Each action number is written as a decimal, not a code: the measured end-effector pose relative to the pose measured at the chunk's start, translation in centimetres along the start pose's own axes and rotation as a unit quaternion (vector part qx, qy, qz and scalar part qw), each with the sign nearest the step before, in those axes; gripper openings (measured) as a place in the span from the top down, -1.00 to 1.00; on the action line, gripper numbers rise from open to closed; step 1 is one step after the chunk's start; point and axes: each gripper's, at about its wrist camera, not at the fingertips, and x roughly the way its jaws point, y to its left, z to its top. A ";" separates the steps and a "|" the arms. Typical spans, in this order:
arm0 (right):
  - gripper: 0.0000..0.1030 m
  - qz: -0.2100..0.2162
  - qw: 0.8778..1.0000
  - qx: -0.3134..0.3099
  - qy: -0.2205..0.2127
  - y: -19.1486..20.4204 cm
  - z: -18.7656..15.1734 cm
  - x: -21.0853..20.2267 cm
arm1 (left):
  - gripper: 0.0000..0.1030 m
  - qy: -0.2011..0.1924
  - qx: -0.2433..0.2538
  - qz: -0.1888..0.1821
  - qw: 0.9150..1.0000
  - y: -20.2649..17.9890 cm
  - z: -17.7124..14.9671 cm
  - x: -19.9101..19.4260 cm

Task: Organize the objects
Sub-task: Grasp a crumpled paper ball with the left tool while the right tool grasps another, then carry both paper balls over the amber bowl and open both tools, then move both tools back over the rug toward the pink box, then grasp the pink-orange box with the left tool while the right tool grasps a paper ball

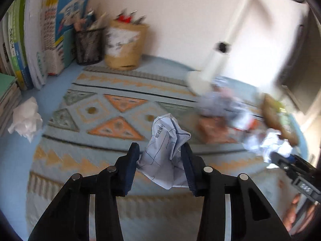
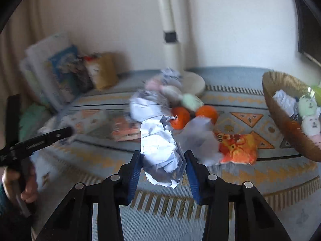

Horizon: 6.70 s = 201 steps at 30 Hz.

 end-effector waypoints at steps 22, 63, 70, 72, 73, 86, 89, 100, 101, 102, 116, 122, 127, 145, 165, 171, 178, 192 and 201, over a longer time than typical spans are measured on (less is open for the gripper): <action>-0.30 0.018 0.998 0.043 0.037 -4.1 -5.1 -1.0 | 0.21 -0.012 0.035 -0.092 0.995 -8.8 -6.3 0.6; 0.25 -0.157 0.962 0.163 -0.150 -22.4 3.1 -15.8 | 0.19 -0.019 0.123 -0.208 0.970 -31.9 4.2 3.8; 0.02 -0.190 0.962 0.173 -0.091 -26.9 6.3 -11.7 | -0.01 -0.024 0.134 -0.167 0.977 -37.8 4.4 9.4; -0.15 -0.189 0.962 0.185 -0.068 -27.7 6.2 -10.7 | -0.03 0.001 0.133 -0.159 0.978 -37.8 4.3 10.3; -0.15 -0.172 0.964 0.193 -0.065 -27.9 5.7 -10.7 | -0.03 0.011 0.127 -0.163 0.978 -37.2 4.1 10.1; -0.29 -0.057 0.982 0.132 -0.119 -17.0 4.5 -16.5 | -0.99 -0.136 0.066 -0.141 0.978 -23.3 0.2 -8.3; -0.74 -0.023 0.984 0.120 -0.129 -13.0 3.4 -15.9 | -0.99 -0.144 0.053 -0.090 0.984 -19.2 -1.0 -9.9; -0.96 -0.085 0.994 0.034 -0.053 -5.2 -2.9 -4.0 | -0.98 -0.092 0.021 0.052 0.994 -9.4 -5.8 -1.5; -0.96 -0.085 0.994 0.033 -0.055 -5.2 -2.9 -3.7 | -0.99 -0.068 0.022 0.056 0.996 -9.4 -5.4 -0.4; -0.97 -0.089 0.994 0.033 -0.055 -5.4 -3.0 -3.5 | -0.99 -0.047 0.021 0.048 0.998 -9.3 -5.3 0.4; -1.00 -0.103 0.994 0.038 -0.023 -5.8 -3.9 -1.2 | -0.99 -0.036 -0.008 0.031 0.999 -8.7 -5.7 0.9; -1.00 -0.097 0.994 0.044 -0.016 -6.1 -3.8 -0.9 | -0.99 -0.040 -0.015 0.027 0.999 -8.2 -5.7 0.7; -1.00 -0.098 0.994 0.044 -0.019 -5.9 -3.9 -1.0 | -0.99 -0.022 -0.015 0.045 0.999 -8.2 -5.5 1.4; -1.00 -0.050 0.999 0.007 0.006 -3.8 -3.7 -0.7 | -0.43 0.066 0.222 -0.033 0.972 -9.5 3.4 11.5; 0.04 -0.035 0.999 -0.004 0.015 -1.9 -2.9 -0.8 | 0.18 0.075 0.218 -0.022 0.973 -10.9 -3.4 3.9; 0.04 -0.026 1.000 0.003 0.012 -3.7 -4.5 -1.8 | 0.19 0.058 0.144 0.007 0.988 -9.6 -7.7 0.3; -0.03 -0.016 0.999 -0.027 0.033 -2.8 -5.4 -0.9 | 0.03 0.070 0.162 0.006 0.984 -10.6 -8.4 0.5; -0.70 0.019 0.998 0.027 0.044 -4.5 -5.0 -1.0 | 0.18 0.062 0.153 -0.002 0.986 -12.4 -7.7 1.7; 0.09 0.006 0.999 -0.029 0.038 -2.5 -5.5 -0.9 | 0.19 0.019 0.104 -0.018 0.994 -11.4 -6.9 0.6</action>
